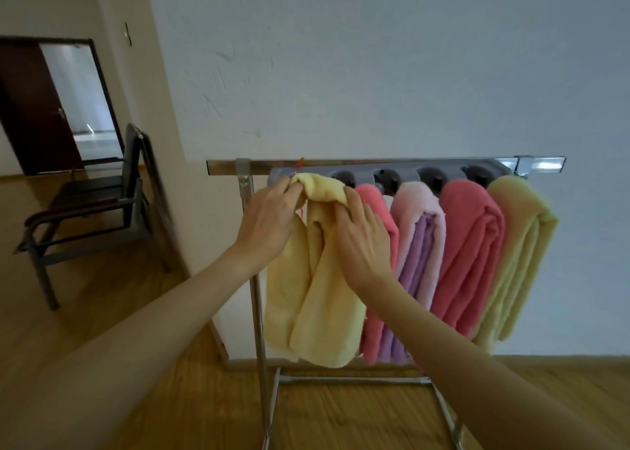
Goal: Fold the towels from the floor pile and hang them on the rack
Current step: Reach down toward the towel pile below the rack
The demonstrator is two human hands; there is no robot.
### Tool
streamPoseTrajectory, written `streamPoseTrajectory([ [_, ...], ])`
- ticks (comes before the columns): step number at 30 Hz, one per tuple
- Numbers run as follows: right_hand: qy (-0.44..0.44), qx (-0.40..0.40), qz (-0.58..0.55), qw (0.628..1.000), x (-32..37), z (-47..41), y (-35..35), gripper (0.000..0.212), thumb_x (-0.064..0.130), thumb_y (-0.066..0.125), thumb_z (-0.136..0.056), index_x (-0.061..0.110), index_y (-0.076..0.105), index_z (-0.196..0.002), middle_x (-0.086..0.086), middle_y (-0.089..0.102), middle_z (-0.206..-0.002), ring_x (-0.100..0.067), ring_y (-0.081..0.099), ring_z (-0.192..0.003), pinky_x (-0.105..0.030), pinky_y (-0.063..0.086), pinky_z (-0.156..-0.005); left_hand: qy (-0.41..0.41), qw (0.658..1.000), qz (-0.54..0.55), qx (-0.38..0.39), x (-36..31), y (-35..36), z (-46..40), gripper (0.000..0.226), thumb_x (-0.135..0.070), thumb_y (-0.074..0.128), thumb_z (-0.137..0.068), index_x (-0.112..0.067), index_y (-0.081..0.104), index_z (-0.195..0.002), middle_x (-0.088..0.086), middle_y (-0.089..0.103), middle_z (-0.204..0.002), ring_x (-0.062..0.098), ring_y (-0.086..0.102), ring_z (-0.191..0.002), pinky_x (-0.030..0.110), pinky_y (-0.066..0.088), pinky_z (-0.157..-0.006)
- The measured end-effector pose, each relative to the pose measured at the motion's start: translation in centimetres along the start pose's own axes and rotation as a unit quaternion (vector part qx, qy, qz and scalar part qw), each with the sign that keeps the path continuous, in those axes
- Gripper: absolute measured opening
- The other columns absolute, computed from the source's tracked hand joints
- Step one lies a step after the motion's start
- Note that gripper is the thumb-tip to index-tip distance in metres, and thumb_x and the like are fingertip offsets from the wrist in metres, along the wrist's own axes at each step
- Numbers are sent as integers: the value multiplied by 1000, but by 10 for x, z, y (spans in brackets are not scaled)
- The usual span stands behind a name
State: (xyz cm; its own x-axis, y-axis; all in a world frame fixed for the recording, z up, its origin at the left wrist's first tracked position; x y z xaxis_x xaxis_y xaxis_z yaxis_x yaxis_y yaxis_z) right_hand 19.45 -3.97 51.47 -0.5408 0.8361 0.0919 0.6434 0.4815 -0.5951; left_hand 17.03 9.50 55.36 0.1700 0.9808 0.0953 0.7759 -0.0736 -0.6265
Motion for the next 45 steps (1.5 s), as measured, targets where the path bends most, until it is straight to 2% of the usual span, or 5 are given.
streamPoseTrajectory([
  [11,-111,58,-2,992,-32,25,9,36,12,52,-88,10,58,-123,-11,63,-117,-28,62,-98,-38,52,-81,67,998,-6,-7,-1,20,26,27,1,55,-84,-5,59,-110,11,57,-90,23,54,-63,24,30,-53],
  [19,-156,71,-23,985,-40,34,18,51,13,25,-87,8,55,-127,-15,55,-132,-33,57,-112,-43,50,-89,-111,953,281,-18,8,61,84,61,-18,65,-89,-24,25,-135,-4,49,-109,5,54,-75,8,46,-63],
  [27,-178,57,-52,981,-49,46,31,44,-1,52,-91,12,51,-133,-11,37,-150,-29,44,-127,-41,42,-101,-251,897,280,231,45,114,109,30,-26,73,-82,-6,62,-101,8,64,-92,24,60,-84,35,49,-72],
  [34,-202,56,-66,975,-53,58,33,37,12,35,-99,8,55,-129,-10,33,-152,-28,36,-137,-43,39,-108,-313,934,160,61,71,109,114,14,-11,67,-83,-6,54,-87,8,57,-83,23,56,-73,37,49,-61],
  [45,-126,-4,-98,987,-59,75,18,58,-4,60,-85,12,37,-136,-12,53,-125,-23,54,-96,-30,50,-70,-296,829,427,208,-12,135,136,65,-29,77,-77,-17,40,-129,-4,51,-118,9,51,-104,28,49,-86],
])
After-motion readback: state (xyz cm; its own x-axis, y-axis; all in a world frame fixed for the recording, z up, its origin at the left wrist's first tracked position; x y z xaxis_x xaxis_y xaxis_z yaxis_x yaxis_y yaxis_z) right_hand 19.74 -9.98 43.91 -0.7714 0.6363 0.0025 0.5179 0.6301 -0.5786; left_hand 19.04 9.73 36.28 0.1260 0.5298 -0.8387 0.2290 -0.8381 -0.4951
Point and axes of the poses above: each hand's wrist, its own z-axis away from the middle knuckle, its own y-axis out of the palm, x = y × z, the point moved 4 cm from there along -z, towards the middle knuckle
